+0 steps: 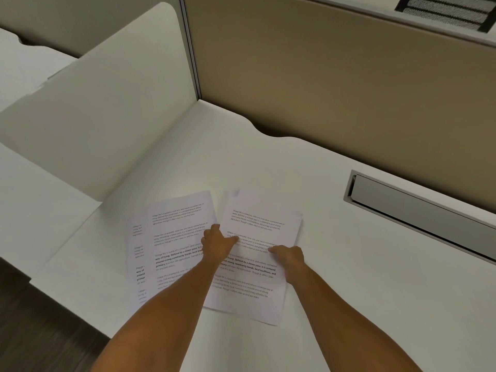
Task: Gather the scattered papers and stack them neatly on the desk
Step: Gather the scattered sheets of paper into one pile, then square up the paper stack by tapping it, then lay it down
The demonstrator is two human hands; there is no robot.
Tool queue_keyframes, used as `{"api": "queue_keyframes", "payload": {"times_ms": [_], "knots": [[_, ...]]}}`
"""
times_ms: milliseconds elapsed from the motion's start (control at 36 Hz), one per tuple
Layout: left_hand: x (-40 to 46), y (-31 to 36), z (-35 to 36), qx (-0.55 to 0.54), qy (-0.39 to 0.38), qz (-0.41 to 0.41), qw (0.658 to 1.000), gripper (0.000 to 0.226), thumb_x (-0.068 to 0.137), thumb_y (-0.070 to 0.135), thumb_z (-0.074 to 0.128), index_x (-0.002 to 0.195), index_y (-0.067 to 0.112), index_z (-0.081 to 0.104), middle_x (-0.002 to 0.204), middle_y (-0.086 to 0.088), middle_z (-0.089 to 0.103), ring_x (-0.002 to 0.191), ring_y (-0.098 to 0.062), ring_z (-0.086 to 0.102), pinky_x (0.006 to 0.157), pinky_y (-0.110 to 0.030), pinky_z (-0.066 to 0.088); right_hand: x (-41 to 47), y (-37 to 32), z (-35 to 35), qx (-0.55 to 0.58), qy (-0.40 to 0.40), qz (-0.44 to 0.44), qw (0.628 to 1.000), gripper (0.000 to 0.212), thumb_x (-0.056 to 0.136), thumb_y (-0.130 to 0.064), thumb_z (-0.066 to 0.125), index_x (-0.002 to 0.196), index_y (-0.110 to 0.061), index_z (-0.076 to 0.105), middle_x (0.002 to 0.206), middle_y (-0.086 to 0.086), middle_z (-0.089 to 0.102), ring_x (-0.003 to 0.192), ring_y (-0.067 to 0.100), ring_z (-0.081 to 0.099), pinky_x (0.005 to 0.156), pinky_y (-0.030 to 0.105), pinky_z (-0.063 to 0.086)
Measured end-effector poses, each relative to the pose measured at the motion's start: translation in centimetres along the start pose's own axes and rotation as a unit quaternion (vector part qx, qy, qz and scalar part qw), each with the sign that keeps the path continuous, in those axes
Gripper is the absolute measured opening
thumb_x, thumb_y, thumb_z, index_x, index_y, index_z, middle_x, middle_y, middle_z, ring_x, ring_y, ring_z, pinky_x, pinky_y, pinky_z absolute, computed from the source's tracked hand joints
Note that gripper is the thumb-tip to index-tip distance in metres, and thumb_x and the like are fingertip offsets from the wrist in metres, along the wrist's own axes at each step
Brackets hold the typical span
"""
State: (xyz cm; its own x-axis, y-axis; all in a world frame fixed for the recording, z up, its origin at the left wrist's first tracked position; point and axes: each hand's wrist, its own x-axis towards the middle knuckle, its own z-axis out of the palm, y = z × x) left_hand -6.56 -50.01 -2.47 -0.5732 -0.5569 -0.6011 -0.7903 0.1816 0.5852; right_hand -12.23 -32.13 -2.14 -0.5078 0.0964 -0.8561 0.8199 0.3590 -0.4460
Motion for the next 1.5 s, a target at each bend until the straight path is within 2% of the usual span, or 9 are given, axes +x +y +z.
{"api": "queue_keyframes", "payload": {"times_ms": [83, 278, 528, 639, 806, 944, 1194, 1306, 1500], "knots": [[-0.3, 0.0, -0.6, -0.066, -0.023, 0.029, 0.997, 0.058, 0.085, 0.024, 0.074, 0.133, 0.007, 0.048, 0.129, -0.014, 0.057, 0.11, -0.027, 0.059, 0.09, -0.038, 0.054, 0.0, 0.1, -0.3, 0.018, -0.016, 0.01, 1.0, 0.059, 0.075, -0.015, 0.08, 0.127, 0.003, 0.058, 0.129, 0.022, 0.059, 0.115, 0.042, 0.059, 0.097, 0.056, 0.053], [-1.1, 0.0, -2.0, -0.107, -0.091, 0.068, 0.988, 0.06, 0.084, 0.025, 0.075, 0.135, 0.007, 0.049, 0.136, -0.01, 0.058, 0.124, -0.029, 0.056, 0.105, -0.047, 0.046, -1.2, 0.0, -0.4, 0.026, -0.009, 0.016, 0.999, 0.079, 0.075, -0.022, 0.083, 0.142, -0.004, 0.045, 0.143, 0.019, 0.046, 0.123, 0.039, 0.052, 0.101, 0.052, 0.051], [-2.9, 0.4, -3.1, -0.152, -0.121, 0.108, 0.975, 0.04, 0.089, 0.018, 0.069, 0.128, 0.016, 0.06, 0.123, -0.004, 0.068, 0.11, -0.025, 0.066, 0.096, -0.046, 0.052, -2.3, 0.2, -0.7, 0.097, -0.028, -0.007, 0.995, 0.094, 0.069, -0.021, 0.088, 0.145, -0.003, 0.036, 0.139, 0.021, 0.051, 0.122, 0.041, 0.055, 0.101, 0.057, 0.05], [-4.1, 0.7, -3.6, -0.177, -0.135, 0.124, 0.967, 0.035, 0.09, 0.016, 0.067, 0.125, 0.02, 0.061, 0.119, -0.003, 0.071, 0.104, -0.024, 0.069, 0.092, -0.049, 0.055, -2.8, 0.8, -1.8, 0.161, -0.057, -0.055, 0.984, 0.079, 0.066, -0.019, 0.09, 0.133, -0.006, 0.049, 0.122, 0.015, 0.065, 0.109, 0.037, 0.065, 0.092, 0.057, 0.056], [-7.1, 0.7, -4.3, -0.197, -0.15, 0.145, 0.958, 0.029, 0.09, 0.019, 0.067, 0.117, 0.028, 0.063, 0.112, 0.002, 0.074, 0.1, -0.023, 0.072, 0.083, -0.046, 0.059, -3.7, 2.3, -4.1, 0.179, -0.114, -0.121, 0.97, 0.072, 0.068, -0.023, 0.091, 0.129, -0.008, 0.056, 0.121, 0.009, 0.07, 0.113, 0.03, 0.065, 0.099, 0.054, 0.053], [-10.5, -0.2, -4.3, -0.22, -0.15, 0.148, 0.952, 0.032, 0.091, 0.015, 0.066, 0.122, 0.02, 0.063, 0.112, 0.0, 0.075, 0.099, -0.022, 0.073, 0.087, -0.049, 0.058, -5.9, 3.2, -6.2, 0.145, -0.15, -0.15, 0.966, 0.067, 0.064, -0.029, 0.092, 0.122, -0.015, 0.06, 0.111, -0.003, 0.075, 0.097, 0.014, 0.069, 0.065, 0.031, 0.055], [-15.4, -1.0, -5.0, -0.291, -0.1, 0.143, 0.941, 0.028, 0.088, 0.011, 0.068, 0.116, 0.015, 0.065, 0.109, -0.009, 0.075, 0.098, -0.032, 0.072, 0.086, -0.056, 0.057, -8.6, 4.2, -9.3, 0.125, -0.179, -0.152, 0.964, 0.069, 0.074, -0.022, 0.087, 0.13, -0.021, 0.046, 0.111, 0.005, 0.067, 0.091, 0.02, 0.069, 0.059, 0.029, 0.055], [-16.9, -1.4, -5.1, -0.33, -0.067, 0.13, 0.932, 0.031, 0.086, 0.009, 0.071, 0.116, 0.014, 0.066, 0.108, -0.011, 0.075, 0.097, -0.032, 0.073, 0.084, -0.053, 0.058, -9.5, 3.9, -9.7, 0.14, -0.182, -0.188, 0.955, 0.07, 0.08, -0.014, 0.083, 0.138, -0.023, 0.043, 0.125, 0.011, 0.065, 0.098, 0.023, 0.07, 0.062, 0.031, 0.057], [-19.3, -3.1, -5.4, -0.342, 0.063, 0.11, 0.931, 0.024, 0.084, 0.006, 0.072, 0.106, 0.015, 0.07, 0.101, -0.006, 0.076, 0.09, -0.025, 0.074, 0.079, -0.043, 0.06, -11.4, 3.8, -8.3, 0.05, -0.178, -0.271, 0.944, 0.025, 0.089, -0.003, 0.067, 0.11, -0.015, 0.074, 0.092, 0.001, 0.08, 0.083, 0.021, 0.077, 0.069, 0.038, 0.063]]}}
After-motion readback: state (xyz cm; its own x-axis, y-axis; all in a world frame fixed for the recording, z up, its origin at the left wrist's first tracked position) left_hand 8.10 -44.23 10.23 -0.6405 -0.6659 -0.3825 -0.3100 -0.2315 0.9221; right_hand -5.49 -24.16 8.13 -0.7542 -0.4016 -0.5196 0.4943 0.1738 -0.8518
